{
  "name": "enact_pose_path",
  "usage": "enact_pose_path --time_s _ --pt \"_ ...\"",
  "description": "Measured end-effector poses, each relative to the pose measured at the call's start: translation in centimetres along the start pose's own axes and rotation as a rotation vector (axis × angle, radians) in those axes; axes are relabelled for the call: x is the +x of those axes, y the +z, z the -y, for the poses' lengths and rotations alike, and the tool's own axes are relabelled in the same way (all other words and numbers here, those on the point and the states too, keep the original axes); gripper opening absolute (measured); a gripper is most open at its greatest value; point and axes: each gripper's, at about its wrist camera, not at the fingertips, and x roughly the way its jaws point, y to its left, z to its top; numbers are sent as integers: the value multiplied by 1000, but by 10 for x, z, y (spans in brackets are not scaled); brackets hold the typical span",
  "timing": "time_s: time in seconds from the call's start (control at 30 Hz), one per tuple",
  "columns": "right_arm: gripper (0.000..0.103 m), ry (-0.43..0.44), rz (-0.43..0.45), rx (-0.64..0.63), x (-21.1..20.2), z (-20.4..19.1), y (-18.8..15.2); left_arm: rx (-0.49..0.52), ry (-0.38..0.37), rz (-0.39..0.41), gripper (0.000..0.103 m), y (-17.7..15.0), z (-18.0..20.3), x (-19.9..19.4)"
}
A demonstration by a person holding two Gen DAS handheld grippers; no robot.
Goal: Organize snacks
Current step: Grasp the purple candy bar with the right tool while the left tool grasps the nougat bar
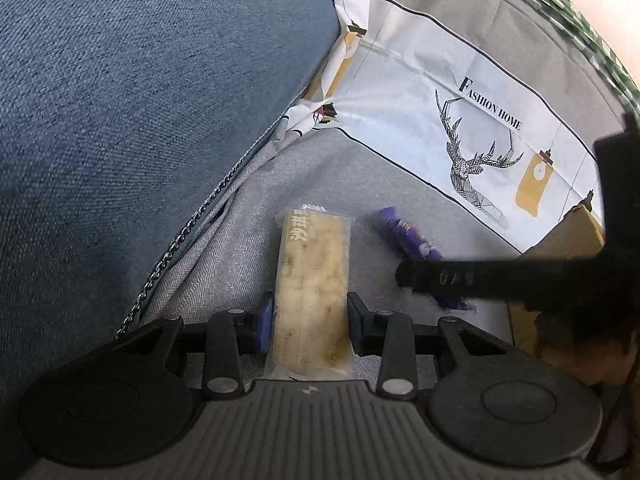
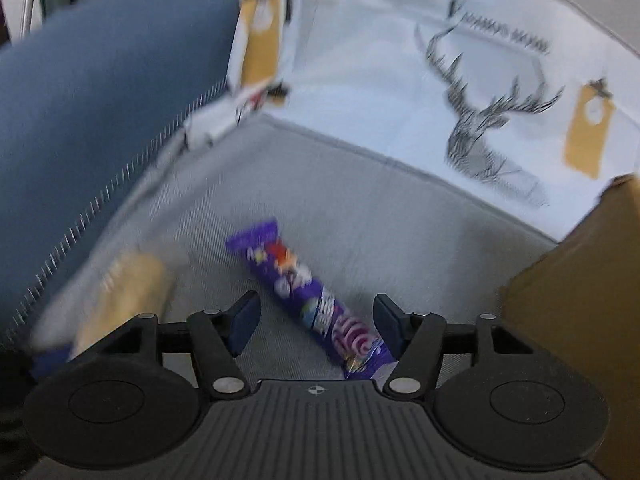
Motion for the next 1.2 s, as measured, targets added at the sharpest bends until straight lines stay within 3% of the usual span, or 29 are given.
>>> enact_pose_path --time_s 0.07,0.1,0.33,0.47,0.63,0.7,0.83,1.0,1.1,1.2 --pt "42 20 4 -5 4 0 -5 2 -2 -1 41 0 0 0" --pt "26 32 19 0 2 -1 -7 1 -5 -1 41 0 0 1" --pt "25 63 96 25 -43 -1 -27 3 -43 9 40 1 0 -3" --pt "25 27 116 61 -92 -7 -42 8 -74 10 40 -1 1 -7" --pt "26 56 177 101 -163 -16 -82 13 -131 0 40 -3 2 -20" --pt "26 86 194 130 -183 -20 -104 11 -162 -39 40 -5 3 -25" --pt "26 109 211 166 -199 -24 -154 -18 -164 -236 40 -11 2 -40" --pt "25 129 163 219 -175 -32 -201 136 -157 -325 40 -26 9 -67" --pt "25 156 104 242 -160 -35 -208 165 -184 -393 40 -36 6 -71" --pt "26 124 97 204 -154 -36 -209 202 -179 -412 40 -46 11 -70"
